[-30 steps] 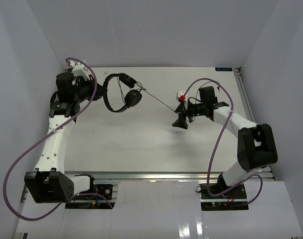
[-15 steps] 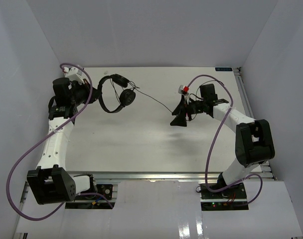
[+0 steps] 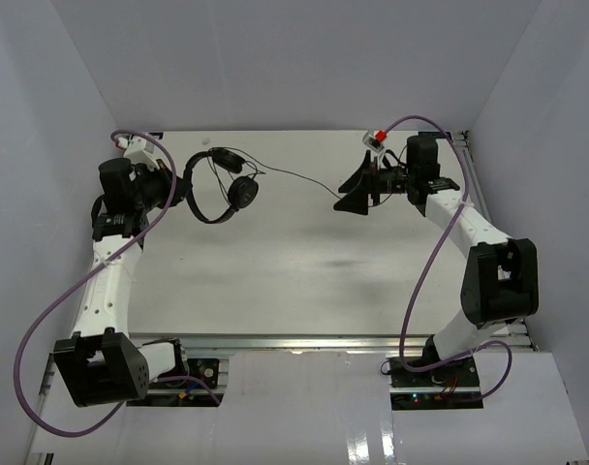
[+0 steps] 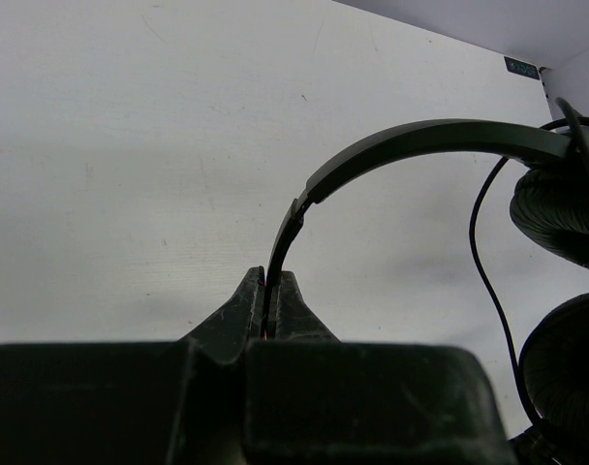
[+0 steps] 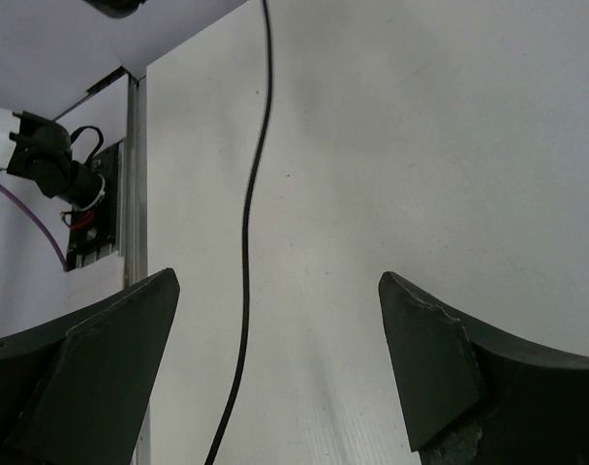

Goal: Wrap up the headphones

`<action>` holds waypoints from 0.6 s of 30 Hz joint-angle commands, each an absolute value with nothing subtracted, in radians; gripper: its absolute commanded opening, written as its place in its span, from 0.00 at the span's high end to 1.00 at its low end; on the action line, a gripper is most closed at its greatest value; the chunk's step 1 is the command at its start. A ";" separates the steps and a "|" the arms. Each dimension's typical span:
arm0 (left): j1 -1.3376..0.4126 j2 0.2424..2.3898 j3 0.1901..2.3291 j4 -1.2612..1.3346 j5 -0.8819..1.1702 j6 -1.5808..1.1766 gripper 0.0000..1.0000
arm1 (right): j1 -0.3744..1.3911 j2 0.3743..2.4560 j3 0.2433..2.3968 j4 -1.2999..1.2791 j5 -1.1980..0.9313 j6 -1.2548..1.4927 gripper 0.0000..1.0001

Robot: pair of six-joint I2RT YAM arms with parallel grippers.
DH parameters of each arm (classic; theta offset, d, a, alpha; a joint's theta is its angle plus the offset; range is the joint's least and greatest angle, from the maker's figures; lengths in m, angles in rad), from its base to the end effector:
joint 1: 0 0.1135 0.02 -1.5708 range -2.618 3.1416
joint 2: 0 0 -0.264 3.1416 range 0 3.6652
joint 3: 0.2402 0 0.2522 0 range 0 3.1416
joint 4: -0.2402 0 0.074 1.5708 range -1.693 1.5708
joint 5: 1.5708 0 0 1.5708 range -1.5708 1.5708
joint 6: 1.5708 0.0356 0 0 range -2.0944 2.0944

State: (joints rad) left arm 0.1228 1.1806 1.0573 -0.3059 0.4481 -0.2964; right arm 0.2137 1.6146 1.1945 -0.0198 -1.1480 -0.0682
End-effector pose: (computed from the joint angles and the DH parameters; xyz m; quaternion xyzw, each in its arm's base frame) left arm 0.2664 0.0173 0.3429 -0.0533 0.8275 -0.2319 0.5086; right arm 0.3448 0.1080 0.2944 -0.3877 0.6611 0.4900 0.4154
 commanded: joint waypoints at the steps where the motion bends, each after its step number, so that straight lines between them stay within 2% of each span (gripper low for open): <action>1: 0.133 1.121 1.040 -0.270 0.444 -0.302 1.00 | 0.143 1.599 1.238 0.066 -1.143 0.058 0.10; 14: 0.141 1.090 1.006 -0.265 0.434 -0.298 1.00 | 0.113 1.631 1.149 0.582 -1.178 0.655 0.10; 18: 0.143 1.084 1.010 -0.268 0.435 -0.301 1.00 | 0.108 1.636 1.145 0.631 -1.152 0.723 0.10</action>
